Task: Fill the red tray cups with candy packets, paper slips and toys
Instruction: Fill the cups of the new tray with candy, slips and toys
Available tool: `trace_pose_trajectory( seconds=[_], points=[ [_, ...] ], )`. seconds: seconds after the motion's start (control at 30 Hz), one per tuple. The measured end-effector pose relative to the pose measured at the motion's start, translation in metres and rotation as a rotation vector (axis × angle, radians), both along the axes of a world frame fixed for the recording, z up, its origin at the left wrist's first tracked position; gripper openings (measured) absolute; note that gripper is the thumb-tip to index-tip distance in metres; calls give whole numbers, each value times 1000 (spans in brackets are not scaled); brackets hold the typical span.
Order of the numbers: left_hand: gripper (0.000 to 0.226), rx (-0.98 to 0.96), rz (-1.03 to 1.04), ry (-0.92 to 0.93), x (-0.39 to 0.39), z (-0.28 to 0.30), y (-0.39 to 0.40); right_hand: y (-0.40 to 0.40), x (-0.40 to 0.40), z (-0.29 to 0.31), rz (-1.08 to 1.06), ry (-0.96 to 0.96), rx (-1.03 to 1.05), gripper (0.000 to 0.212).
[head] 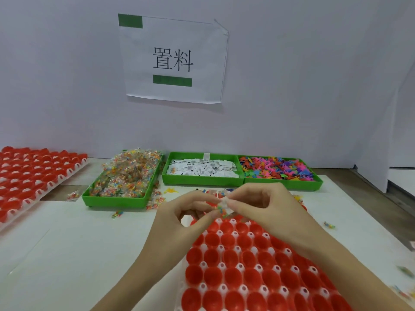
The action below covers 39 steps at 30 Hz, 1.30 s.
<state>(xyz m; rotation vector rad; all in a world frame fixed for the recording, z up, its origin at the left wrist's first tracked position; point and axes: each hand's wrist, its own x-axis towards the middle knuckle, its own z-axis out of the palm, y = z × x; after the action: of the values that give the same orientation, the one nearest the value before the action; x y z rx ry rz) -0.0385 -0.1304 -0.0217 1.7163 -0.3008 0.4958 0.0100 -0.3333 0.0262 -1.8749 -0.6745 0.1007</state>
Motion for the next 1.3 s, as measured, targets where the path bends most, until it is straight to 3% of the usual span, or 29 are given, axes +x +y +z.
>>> trace_pose_trajectory(
  seconds=[0.1,0.57,0.67,0.77,0.9,1.03,1.3],
  points=[
    [37,52,-3,-25,-2,-2,-2,-8,-3,3,13,1,-36,5],
    [11,44,34,-21,-4,1,-6,-11,2,9,58,64,-82,9],
    [13,43,42,-12,-3,2,-3,-13,5,16,14,69,-79,14],
    [15,88,54,10,0,-1,2,-19,31,23,-136,140,-16,32],
    [15,82,45,67,5,-7,8,-28,106,18,-413,-16,-307,44],
    [13,91,71,61,8,-9,11,-52,177,0,-526,-139,-610,26],
    [19,82,177,27,14,-13,15,-24,216,-38,-380,-242,-571,15]
  ],
)
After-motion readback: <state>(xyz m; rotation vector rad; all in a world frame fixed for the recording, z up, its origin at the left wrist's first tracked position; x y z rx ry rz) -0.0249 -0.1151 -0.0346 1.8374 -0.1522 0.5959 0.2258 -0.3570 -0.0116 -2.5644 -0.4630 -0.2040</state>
